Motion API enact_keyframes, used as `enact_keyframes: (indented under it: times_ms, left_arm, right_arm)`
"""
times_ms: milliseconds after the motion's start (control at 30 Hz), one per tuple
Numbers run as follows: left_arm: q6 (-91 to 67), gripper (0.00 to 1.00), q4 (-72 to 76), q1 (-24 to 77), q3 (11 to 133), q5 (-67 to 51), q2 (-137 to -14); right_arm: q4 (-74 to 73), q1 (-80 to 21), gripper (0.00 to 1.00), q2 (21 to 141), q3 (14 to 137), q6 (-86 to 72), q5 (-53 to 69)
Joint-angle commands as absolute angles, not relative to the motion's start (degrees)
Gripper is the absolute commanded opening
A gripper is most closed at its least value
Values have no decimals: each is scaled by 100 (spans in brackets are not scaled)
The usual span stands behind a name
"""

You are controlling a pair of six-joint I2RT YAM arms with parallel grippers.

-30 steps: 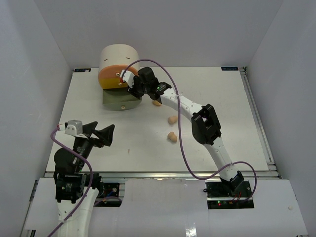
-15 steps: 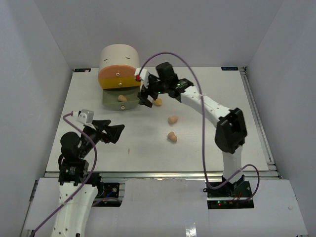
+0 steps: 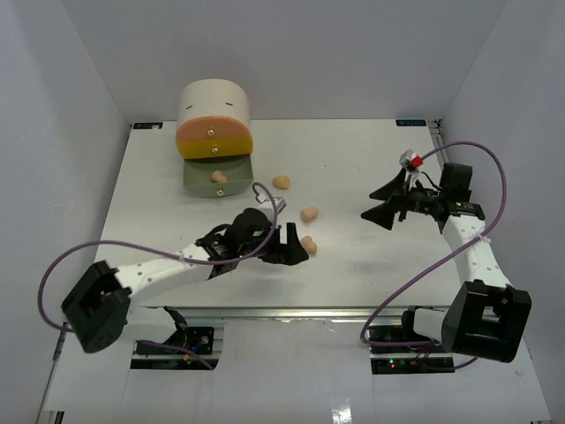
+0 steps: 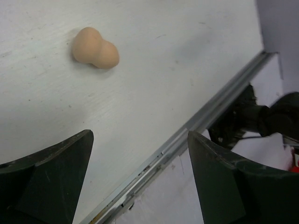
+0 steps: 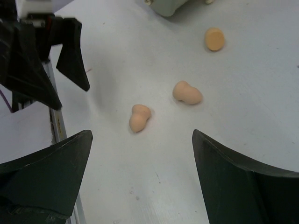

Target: Organize the makeup

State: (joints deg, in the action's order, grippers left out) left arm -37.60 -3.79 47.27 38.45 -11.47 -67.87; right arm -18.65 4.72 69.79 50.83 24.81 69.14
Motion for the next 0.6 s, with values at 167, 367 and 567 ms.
enact_keyframes:
  times_ms: [167, 367, 567]
  left_arm:
    - [-4990, 91, -795, 5561, 5707, 1397, -9571]
    - [-5200, 81, -1294, 5599, 6664, 2128, -10396]
    - [-5346, 53, -1749, 5599, 7112, 2320, -10936]
  right_arm:
    - [-1468, 1380, 91, 6879, 4866, 2180, 7804]
    - [-1684, 1406, 91, 6873, 4910, 2430, 7706]
    - [-1922, 1449, 91, 6827, 4936, 2700, 7668]
